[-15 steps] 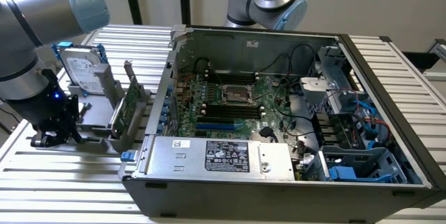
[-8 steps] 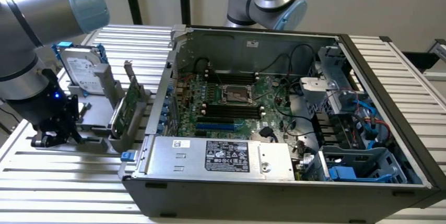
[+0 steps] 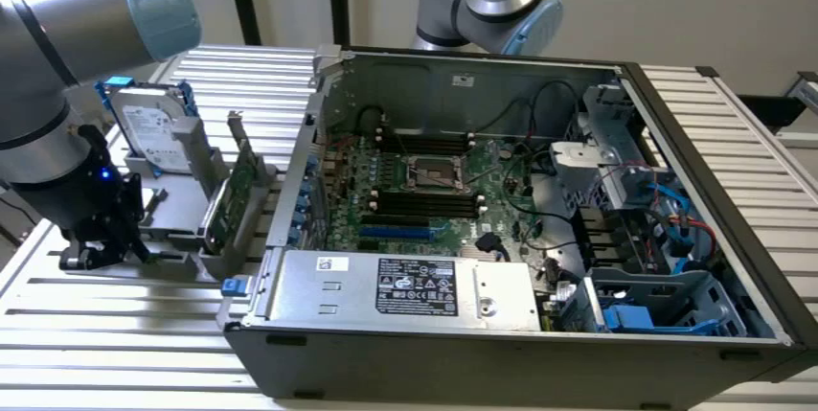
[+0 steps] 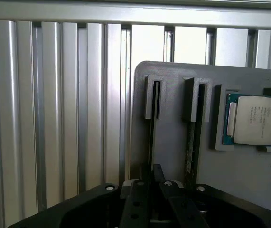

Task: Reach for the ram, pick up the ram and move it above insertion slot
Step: 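Pick up the ram and move it above insertion slot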

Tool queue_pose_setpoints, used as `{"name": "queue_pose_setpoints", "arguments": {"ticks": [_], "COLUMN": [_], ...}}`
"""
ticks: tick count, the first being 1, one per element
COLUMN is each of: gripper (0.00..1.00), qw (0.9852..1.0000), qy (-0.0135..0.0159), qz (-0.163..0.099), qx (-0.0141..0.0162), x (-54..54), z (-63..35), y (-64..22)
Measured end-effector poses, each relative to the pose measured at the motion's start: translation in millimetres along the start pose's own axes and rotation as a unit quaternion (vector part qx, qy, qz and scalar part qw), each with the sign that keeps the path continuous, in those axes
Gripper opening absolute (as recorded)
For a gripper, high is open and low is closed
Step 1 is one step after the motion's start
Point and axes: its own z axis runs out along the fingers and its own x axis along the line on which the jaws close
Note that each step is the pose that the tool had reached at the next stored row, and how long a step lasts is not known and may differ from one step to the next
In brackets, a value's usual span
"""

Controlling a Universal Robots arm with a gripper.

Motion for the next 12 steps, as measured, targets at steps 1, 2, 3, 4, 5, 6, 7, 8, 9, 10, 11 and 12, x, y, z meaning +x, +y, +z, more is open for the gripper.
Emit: {"name": "queue_pose_setpoints", "arguments": {"ticks": [1,2,3,4,5,6,7,8,9,10,11,12], "gripper": [0.14,0.14,0.14,0.14,0.14,0.14,0.14,0.14,0.14,0.14,0.14,0.14], "qw": [1.0000,1.0000,1.0000,1.0000,1.0000,1.0000,1.0000,1.0000,1.0000,1.0000,1.0000,1.0000], "qy": [0.0000,-0.0001,-0.0001,0.0000,-0.0001,0.0000,0.0000,0.0000,0.0000,0.0000,0.0000,0.0000], "qz": [0.000,0.000,0.000,0.000,0.000,0.000,0.000,-0.001,-0.001,-0.001,-0.001,-0.001], "qx": [0.0000,0.0001,0.0001,-0.0001,0.0001,0.0000,0.0000,0.0000,0.0000,0.0000,0.0000,-0.0001], "x": [0.0,0.0,0.0,-0.1,-0.1,-0.2,-0.3,-0.5,-0.7,-0.8,-1.0,-1.2], "z": [0.0,-0.1,-0.4,-1.3,-2.5,-4.7,-7.7,-11.8,-16.2,-20.7,-25.2,-29.9], "y": [0.0,0.0,-0.1,0.0,0.0,-0.1,-0.1,-0.1,-0.1,-0.2,-0.2,-0.3]}}
